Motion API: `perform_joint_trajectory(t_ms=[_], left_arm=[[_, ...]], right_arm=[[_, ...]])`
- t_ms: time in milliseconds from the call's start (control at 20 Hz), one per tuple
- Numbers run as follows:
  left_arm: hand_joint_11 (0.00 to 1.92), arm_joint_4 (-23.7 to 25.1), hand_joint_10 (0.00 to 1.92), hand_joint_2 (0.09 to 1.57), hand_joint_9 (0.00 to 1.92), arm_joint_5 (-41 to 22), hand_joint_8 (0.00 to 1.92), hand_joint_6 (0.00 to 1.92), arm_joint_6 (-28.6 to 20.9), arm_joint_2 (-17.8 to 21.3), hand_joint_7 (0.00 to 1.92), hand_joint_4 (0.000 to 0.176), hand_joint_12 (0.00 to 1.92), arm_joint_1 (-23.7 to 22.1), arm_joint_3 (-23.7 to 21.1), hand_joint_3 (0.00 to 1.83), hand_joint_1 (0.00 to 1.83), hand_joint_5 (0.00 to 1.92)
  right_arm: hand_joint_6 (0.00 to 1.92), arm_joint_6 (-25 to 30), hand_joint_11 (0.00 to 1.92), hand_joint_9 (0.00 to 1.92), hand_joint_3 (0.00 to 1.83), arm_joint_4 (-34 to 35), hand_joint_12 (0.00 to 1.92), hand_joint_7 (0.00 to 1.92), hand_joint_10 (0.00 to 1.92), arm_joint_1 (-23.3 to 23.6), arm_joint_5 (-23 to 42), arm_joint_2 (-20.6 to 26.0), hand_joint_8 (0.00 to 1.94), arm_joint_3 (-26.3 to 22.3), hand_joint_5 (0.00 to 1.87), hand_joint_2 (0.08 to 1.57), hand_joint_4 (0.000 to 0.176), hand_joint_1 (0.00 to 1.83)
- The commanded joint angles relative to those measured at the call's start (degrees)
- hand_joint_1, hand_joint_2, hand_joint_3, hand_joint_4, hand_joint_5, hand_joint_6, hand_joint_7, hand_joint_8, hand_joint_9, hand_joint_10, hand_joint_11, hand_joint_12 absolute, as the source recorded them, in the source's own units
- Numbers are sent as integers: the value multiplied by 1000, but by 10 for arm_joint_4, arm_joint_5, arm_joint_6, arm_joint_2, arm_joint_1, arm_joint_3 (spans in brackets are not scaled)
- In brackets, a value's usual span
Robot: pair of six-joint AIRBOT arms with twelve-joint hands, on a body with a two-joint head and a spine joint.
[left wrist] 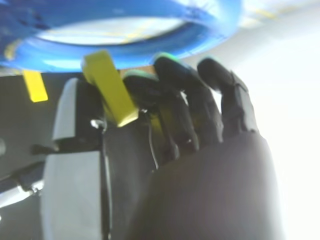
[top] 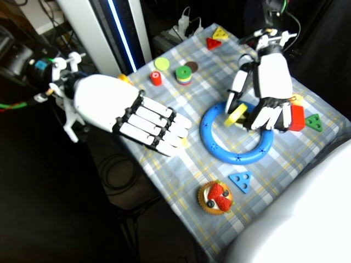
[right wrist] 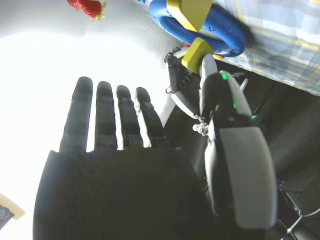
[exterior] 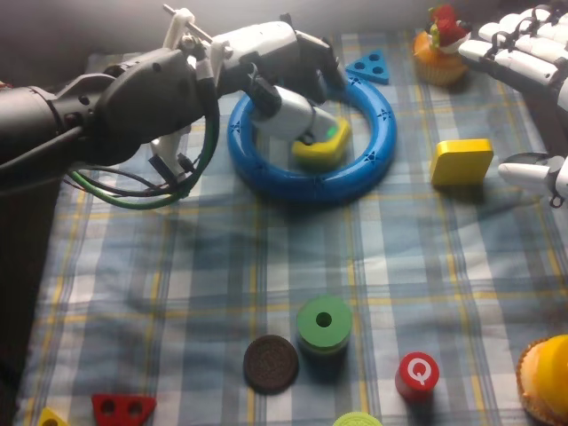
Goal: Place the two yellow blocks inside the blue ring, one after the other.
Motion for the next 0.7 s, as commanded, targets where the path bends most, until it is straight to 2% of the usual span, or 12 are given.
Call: perform_joint_trajectory(t_ms=[0,50,100,150,200,250,300,400,450,600,650], left_arm=[[0,2,875,1059,42,-49,233,341,2,-1,376,58,1438,-1,1,0,868,313],[0,2,569,1024,3,-53,67,184,2,1,258,94,1032,1,-3,0,818,255],[0,7,569,1024,3,-59,67,184,2,8,258,94,1032,2,-11,0,818,255],[0,11,363,1023,18,-67,22,114,2,14,203,107,851,2,-20,0,783,227],[0,15,186,1050,3,-78,4,51,2,24,120,122,520,2,-33,4,673,189],[0,32,69,1116,14,-103,0,23,-4,46,80,99,325,2,-59,16,527,174],[0,56,13,1212,2,-123,0,5,-20,64,37,91,90,4,-82,27,299,138],[0,111,0,1299,0,-171,0,5,-72,101,3,94,37,10,-123,43,110,86],[0,125,0,1333,0,-189,0,3,-90,115,0,86,20,13,-136,24,80,78],[0,172,0,1374,0,-268,3,11,-157,163,10,57,0,34,-187,16,164,100],[0,184,0,1383,0,-295,1,15,-184,178,7,54,0,46,-201,17,176,111]], right_arm=[[0,0,0,0,3,-6,1,0,0,5,72,-1,0,3,0,1292,22,449],[0,0,0,0,0,-6,0,0,0,5,72,-2,0,3,0,1291,2,496],[0,0,0,0,0,-6,0,0,0,6,72,-3,0,4,0,1291,2,496],[0,0,0,0,1,-6,0,0,0,7,72,-4,0,5,0,1293,0,520],[0,1,0,0,0,-6,0,0,0,8,71,-5,0,6,0,1286,10,573],[0,4,0,0,0,-6,0,0,0,11,66,-10,0,10,0,1283,22,597],[0,8,0,0,0,-6,0,0,0,13,62,-14,0,14,0,1279,23,597],[0,15,0,0,3,-6,0,0,0,15,50,-26,0,25,0,1294,2,536],[0,15,0,0,0,-6,0,0,0,17,45,-30,0,29,0,1288,1,572],[0,15,0,0,0,-6,0,0,0,29,15,-50,0,46,0,1272,0,623],[0,15,2,0,0,-6,1,0,0,34,4,-57,0,53,0,1277,0,601]])
